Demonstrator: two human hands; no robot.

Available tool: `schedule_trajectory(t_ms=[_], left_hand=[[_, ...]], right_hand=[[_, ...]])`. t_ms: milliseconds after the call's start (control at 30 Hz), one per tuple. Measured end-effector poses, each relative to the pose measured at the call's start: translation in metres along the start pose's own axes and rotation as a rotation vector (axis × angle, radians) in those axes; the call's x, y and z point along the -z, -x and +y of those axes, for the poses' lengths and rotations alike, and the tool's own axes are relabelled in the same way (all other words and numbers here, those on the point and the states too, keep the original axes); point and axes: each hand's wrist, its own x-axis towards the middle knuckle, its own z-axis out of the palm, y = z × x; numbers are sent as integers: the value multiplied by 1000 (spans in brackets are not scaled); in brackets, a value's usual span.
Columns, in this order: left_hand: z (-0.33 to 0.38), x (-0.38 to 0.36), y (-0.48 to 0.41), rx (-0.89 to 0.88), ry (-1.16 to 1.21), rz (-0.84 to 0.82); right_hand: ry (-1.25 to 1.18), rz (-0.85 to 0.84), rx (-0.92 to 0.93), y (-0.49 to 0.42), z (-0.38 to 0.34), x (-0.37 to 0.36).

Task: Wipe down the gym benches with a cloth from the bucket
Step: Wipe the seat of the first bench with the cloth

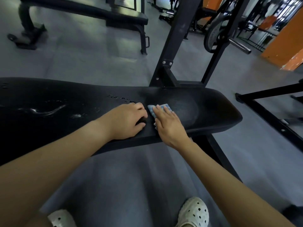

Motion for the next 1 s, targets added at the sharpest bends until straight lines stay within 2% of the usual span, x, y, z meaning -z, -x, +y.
schedule_trajectory(t_ms=[67,133,367,433,533,633,700,767,900,1000], left_hand=[[-6,6,12,49,-48,-19],[-9,10,21,92,-88,-16],[-21,18,63,161,-114,-49],[-22,17,68,161,-127,-81],[-22,16,70,165,-139,-94],[-21,16,67,163,-157,-112],[-20,16,66,168,-164,-129],[-20,15,66,167,-163,-139],[-22,15,70,162,-139,-148],[-25,15,70,155,-128,-142]], right_hand=[[1,-39,58,7,-7,3],[-22,-68,40,5,-1,10],[26,31,-217,-35,-17,1],[29,33,-173,-31,-36,-8],[11,1,12,-10,-60,-18],[6,-67,131,4,-60,-13],[14,-104,147,0,-49,-5],[20,-87,94,-9,-37,3],[19,-5,-138,-31,-28,5],[62,-14,-95,-30,-49,-9]])
